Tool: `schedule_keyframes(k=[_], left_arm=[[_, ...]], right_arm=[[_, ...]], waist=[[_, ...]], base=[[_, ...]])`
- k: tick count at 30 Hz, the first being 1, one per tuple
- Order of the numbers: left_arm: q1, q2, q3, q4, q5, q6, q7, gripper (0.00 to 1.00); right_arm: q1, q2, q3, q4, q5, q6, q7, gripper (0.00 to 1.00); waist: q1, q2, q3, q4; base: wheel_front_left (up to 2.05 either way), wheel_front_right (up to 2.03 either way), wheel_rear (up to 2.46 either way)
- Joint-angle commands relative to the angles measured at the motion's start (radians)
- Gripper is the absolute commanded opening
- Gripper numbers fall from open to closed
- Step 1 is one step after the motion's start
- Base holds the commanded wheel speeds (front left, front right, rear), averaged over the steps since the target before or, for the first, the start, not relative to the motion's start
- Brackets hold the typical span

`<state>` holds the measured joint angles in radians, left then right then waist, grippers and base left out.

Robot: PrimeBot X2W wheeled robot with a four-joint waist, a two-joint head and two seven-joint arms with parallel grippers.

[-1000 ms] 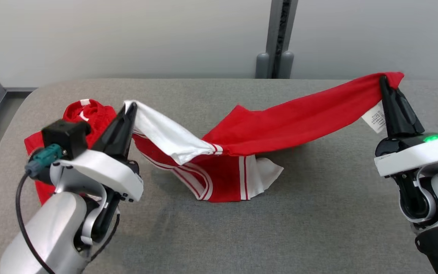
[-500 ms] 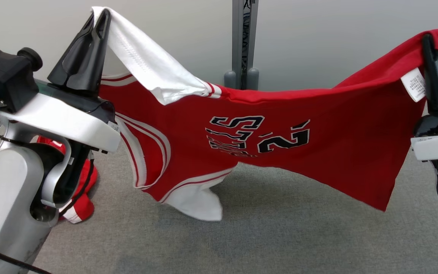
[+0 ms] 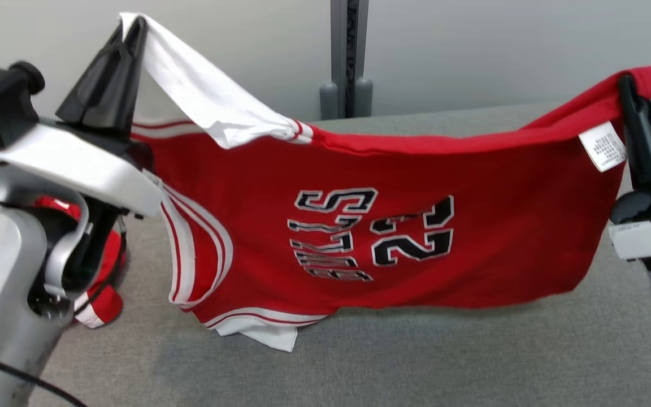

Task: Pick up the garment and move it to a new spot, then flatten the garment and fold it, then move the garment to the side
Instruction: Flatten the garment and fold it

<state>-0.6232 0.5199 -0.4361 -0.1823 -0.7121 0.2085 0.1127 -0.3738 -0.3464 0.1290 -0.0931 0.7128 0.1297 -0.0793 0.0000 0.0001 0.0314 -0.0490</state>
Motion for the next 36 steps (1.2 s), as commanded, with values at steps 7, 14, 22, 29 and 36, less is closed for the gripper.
schedule_keyframes(k=[7,14,22,29,36], left_arm=[[-0.245,-0.013,-0.024,0.203,0.013,-0.120,0.025,0.00],[-0.626,-0.032,-0.073,0.472,0.103,-0.245,0.050,0.00],[-1.037,-0.102,-0.083,0.803,0.196,-0.294,-0.051,0.00],[-1.165,-0.175,-0.077,0.946,0.187,-0.307,-0.172,0.00],[-1.073,-0.209,-0.125,1.031,0.118,-0.337,-0.151,0.00]], right_arm=[[-0.216,-0.022,0.058,0.071,0.063,0.002,0.011,0.00],[-0.585,-0.040,0.151,0.276,0.165,0.002,-0.009,0.00],[-1.007,-0.031,0.226,0.536,0.299,0.002,-0.090,0.00],[-1.156,-0.043,0.268,0.668,0.340,0.002,-0.172,0.00],[-1.026,-0.088,0.393,0.724,0.453,0.002,-0.153,0.00]], waist=[[0.0000,-0.0001,0.184,-0.032],[0.0000,-0.0001,0.374,-0.070],[0.0000,-0.0001,0.488,-0.086],[0.0000,-0.0001,0.486,-0.071],[0.0000,-0.0001,0.449,-0.031]], base=[[0.00,0.00,0.00],[0.00,0.00,0.00],[0.00,0.00,0.00],[0.00,0.00,0.00],[0.00,0.00,0.00]])
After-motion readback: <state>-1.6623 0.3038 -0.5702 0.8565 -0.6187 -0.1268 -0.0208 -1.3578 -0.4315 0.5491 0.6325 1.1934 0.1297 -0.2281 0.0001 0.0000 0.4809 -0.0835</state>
